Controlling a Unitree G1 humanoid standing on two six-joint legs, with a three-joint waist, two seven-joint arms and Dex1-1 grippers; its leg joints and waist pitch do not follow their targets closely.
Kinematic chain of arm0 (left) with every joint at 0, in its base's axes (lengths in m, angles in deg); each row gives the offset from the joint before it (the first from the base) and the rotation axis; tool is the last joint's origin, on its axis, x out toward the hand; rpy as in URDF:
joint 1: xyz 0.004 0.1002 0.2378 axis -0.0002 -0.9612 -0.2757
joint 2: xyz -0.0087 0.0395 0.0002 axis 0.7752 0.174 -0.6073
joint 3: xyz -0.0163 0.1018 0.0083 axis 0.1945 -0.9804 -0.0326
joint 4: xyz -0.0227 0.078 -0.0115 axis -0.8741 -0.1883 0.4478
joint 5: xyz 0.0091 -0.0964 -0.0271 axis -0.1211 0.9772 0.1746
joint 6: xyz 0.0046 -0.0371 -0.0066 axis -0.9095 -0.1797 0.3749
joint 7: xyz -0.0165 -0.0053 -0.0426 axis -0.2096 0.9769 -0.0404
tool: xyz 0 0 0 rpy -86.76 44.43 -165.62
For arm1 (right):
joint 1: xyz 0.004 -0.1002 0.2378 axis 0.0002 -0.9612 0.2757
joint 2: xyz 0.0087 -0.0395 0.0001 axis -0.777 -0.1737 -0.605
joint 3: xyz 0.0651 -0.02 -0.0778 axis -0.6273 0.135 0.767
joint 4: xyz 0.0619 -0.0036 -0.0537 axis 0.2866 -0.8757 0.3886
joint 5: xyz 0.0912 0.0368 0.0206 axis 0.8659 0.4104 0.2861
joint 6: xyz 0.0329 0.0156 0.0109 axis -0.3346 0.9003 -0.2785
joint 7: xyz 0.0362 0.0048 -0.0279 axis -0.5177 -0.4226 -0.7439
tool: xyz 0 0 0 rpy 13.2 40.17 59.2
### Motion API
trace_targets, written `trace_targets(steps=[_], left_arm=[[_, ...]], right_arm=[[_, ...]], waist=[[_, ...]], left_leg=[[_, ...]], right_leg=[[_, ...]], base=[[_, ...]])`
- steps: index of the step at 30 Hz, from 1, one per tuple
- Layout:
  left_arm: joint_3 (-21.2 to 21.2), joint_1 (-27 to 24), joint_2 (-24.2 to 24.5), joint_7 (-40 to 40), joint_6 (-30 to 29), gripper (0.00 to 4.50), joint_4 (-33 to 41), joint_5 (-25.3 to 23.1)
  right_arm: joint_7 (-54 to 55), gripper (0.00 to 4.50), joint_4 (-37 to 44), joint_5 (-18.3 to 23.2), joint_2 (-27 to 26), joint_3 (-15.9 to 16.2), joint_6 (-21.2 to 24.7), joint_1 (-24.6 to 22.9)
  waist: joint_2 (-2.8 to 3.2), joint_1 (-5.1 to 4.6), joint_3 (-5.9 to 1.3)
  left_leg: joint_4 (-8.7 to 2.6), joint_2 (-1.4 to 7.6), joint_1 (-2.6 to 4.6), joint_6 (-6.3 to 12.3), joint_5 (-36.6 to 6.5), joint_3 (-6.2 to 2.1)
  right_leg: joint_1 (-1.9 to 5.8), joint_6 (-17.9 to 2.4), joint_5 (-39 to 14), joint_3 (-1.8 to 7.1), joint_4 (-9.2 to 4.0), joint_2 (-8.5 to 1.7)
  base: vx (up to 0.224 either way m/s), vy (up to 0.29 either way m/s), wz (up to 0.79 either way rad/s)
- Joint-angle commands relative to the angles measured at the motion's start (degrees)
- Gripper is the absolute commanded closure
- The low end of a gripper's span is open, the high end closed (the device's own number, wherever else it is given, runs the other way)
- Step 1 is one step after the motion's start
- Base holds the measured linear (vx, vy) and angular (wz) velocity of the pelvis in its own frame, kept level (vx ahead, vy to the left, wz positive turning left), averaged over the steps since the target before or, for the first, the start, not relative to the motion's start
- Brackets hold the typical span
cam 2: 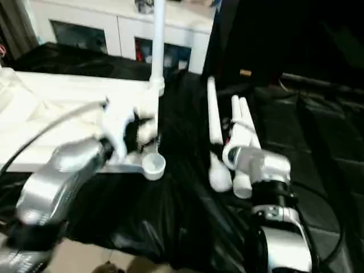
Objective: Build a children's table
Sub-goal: Pick table leg
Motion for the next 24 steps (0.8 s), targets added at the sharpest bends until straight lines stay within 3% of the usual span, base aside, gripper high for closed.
trace_targets(steps=[1, 2, 3, 7, 8, 12, 13, 16, 17, 18, 19, 24], left_arm=[[2.3, 1.5, -1.9, 0.0, -2.7, 1.45, -1.9, 4.5], [2.8, 1.7, -2.4, 0.5, -3.2, 1.45, -2.2, 5.5], [3.0, 1.8, -2.5, 0.7, -3.3, 1.45, -2.3, 6.0], [6.0, 4.4, -4.5, 1.0, -5.1, 1.45, -3.8, 9.9], [7.2, 5.3, -5.0, 1.2, -6.3, 1.28, -4.1, 11.8], [10.0, 8.5, -6.5, 1.2, -8.9, 0.97, -4.5, 16.4], [10.5, 9.0, -7.0, 0.6, -8.9, 0.85, -4.7, 16.9], [11.6, 9.9, -8.8, 0.8, -9.9, 0.75, -5.2, 20.6], [11.3, 10.2, -9.4, 2.0, -10.5, 0.75, -4.9, 22.0], [10.9, 10.5, -10.1, 2.8, -11.0, 0.75, -4.7, 23.2], [10.9, 10.8, -10.8, 3.4, -11.3, 0.75, -4.7, 24.1], [10.8, 11.5, -12.8, 3.3, -14.1, 0.75, -4.0, 26.9]], right_arm=[[-4.7, 2.69, 5.2, 2.3, 0.9, 1.1, -1.8, -1.4], [-5.8, 2.69, 6.3, 2.8, 0.9, 1.4, -1.7, -2.0], [-6.2, 2.69, 6.8, 3.0, 0.9, 1.5, -1.7, -2.2], [-17.8, 2.69, 18.7, 11.7, 0.5, 2.1, -0.7, -7.5], [-19.4, 2.69, 20.5, 13.3, 0.8, 2.3, 0.3, -8.4], [-25.0, 2.70, 25.2, 17.3, 2.4, 3.6, 2.0, -11.4], [-26.1, 2.70, 26.0, 18.0, 2.7, 3.7, 2.2, -12.0], [-27.1, 2.70, 28.0, 18.9, 3.3, 4.1, 2.7, -13.2], [-27.5, 2.70, 29.1, 19.6, 3.4, 4.3, 3.1, -13.7], [-28.0, 2.70, 30.1, 20.1, 3.4, 4.5, 2.9, -14.2], [-28.6, 2.70, 30.7, 20.6, 3.4, 4.7, 2.8, -14.7], [-28.2, 2.70, 33.0, 21.9, 3.6, 4.9, 3.6, -15.6]], waist=[[0.59, 0.13, -4.50], [0.21, 0.36, -4.44], [0.33, 0.41, -4.51], [0.32, 0.48, -4.47], [-0.25, 0.54, -4.42], [0.18, 0.86, -4.16], [0.87, 0.81, -4.13], [0.59, 1.21, -4.21], [1.52, 1.35, -4.23], [1.89, 1.38, -4.29], [1.47, 1.46, -4.35], [1.34, 1.70, -4.35]], left_leg=[[-3.15, 1.13, 0.11, -0.96, -7.2, -0.26], [-3.08, 1.03, -0.13, -0.22, -6.1, -0.19], [-3.04, 1.12, -0.04, -0.02, -5.7, -0.16], [-3.09, 1.50, 0.01, 1.74, -6.3, -0.29], [-3.11, 1.49, 0.03, 1.94, -6.4, -0.23], [-3.07, 1.54, 0.14, 1.44, -7.2, -0.21], [-3.13, 1.49, -0.06, 1.16, -8.1, -0.28], [-3.04, 1.36, -0.16, 0.94, -7.9, -0.30], [-3.04, 1.41, -0.08, 0.67, -7.9, -0.43], [-2.99, 1.43, 0.00, 0.59, -8.0, -0.44], [-2.95, 1.40, -0.07, 0.83, -8.1, -0.39], [-2.84, 1.28, -0.29, 1.32, -7.2, -0.27]], right_leg=[[3.44, -8.2, -4.6, 2.77, -4.04, -4.19], [3.68, -8.5, -4.2, 2.74, -3.88, -4.20], [3.61, -8.7, -4.0, 2.78, -3.85, -4.28], [3.57, -8.7, -4.5, 2.67, -4.12, -4.41], [3.56, -8.5, -5.7, 2.61, -4.26, -4.39], [3.24, -8.2, -9.5, 2.65, -4.60, -4.61], [3.36, -7.9, -9.9, 2.62, -4.92, -4.49], [3.42, -7.7, -11.2, 2.59, -5.03, -4.65], [3.28, -7.7, -11.2, 2.61, -4.93, -4.65], [3.23, -7.7, -10.9, 2.61, -5.04, -4.57], [3.34, -8.0, -9.9, 2.54, -5.05, -4.41], [3.44, -7.2, -11.7, 2.52, -5.19, -4.45]], base=[[0.000, 0.000, 0.00], [0.000, 0.000, 0.00], [0.000, 0.000, 0.00], [0.000, 0.000, 0.00], [0.000, 0.000, 0.00], [0.000, 0.000, 0.00], [0.000, 0.000, 0.00], [0.000, 0.000, 0.00], [0.000, 0.000, 0.00], [0.000, 0.000, 0.00], [0.000, 0.000, 0.00], [0.000, 0.000, 0.00]])
